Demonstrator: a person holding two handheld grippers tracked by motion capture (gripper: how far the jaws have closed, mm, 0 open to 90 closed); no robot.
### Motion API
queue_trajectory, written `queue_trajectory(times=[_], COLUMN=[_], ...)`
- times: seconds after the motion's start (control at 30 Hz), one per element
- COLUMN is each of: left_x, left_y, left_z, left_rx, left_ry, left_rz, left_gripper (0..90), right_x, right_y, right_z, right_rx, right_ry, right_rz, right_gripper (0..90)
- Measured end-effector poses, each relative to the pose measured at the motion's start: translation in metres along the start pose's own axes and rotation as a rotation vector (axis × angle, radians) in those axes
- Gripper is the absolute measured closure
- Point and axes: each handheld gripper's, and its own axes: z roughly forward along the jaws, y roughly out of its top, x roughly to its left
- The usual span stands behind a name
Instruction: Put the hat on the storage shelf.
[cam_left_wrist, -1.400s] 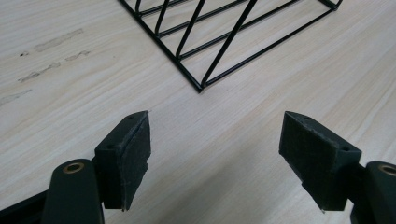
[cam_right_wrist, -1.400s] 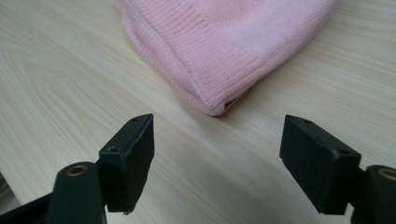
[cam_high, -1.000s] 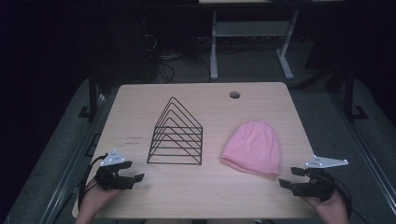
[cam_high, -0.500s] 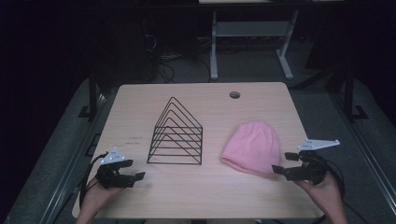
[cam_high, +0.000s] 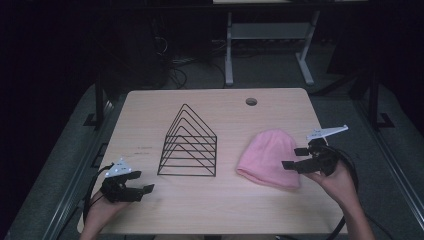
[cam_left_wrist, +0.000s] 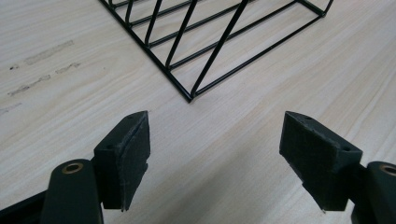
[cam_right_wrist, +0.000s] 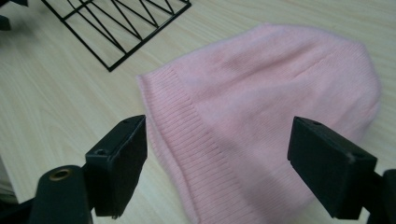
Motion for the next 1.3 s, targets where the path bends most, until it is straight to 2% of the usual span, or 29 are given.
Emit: queue_trajectory(times=[0.2,0.53,0.77,0.9,1.23,1.3], left_x=[-0.001,0.001,0.001,0.001,0.003,0.003], left_y=[0.000,0.001,0.001,0.001,0.001,0.001], left_z=[-0.001,-0.002,-0.001,0.000,0.003,0.004], left_rx=[-0.015,-0.006,-0.003,0.000,0.024,0.016], left_ry=[0.003,0.008,0.008,0.004,0.003,0.001], left_rz=[-0.014,-0.013,-0.011,-0.011,0.017,0.010], left_gripper=[24.7,24.6,24.6,24.7,24.7,24.6], right_x=[-0.007,-0.026,-0.037,-0.044,-0.067,-0.072], right_y=[0.019,0.039,0.053,0.060,0.063,0.063], right_z=[0.005,0.009,0.021,0.030,0.041,0.044], right_rx=[0.026,0.056,0.091,0.133,0.165,0.175], right_ry=[0.006,-0.018,-0.026,-0.040,-0.043,-0.053], right_rz=[-0.007,0.007,0.006,0.007,0.065,0.079], right_gripper=[19.7,21.4,21.6,21.7,22.4,22.6])
